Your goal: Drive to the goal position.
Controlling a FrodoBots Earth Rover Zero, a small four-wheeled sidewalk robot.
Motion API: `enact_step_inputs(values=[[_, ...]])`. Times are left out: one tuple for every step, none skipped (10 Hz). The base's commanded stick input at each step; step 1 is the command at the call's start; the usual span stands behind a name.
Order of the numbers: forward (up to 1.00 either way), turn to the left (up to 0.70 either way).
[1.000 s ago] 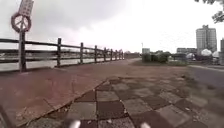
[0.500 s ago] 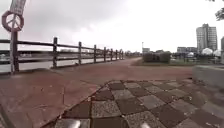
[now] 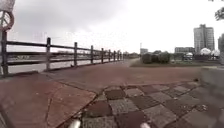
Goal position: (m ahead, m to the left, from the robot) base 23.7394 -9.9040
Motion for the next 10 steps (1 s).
enact_step_inputs(values=[[0.7, 0.0], [0.7, 0.0], [0.7, 0.0], [0.7, 0.0], [0.7, 0.0], [0.7, 0.0], [0.7, 0.02], [0.7, 0.02], [0.7, 0.02], [0.7, 0.02]])
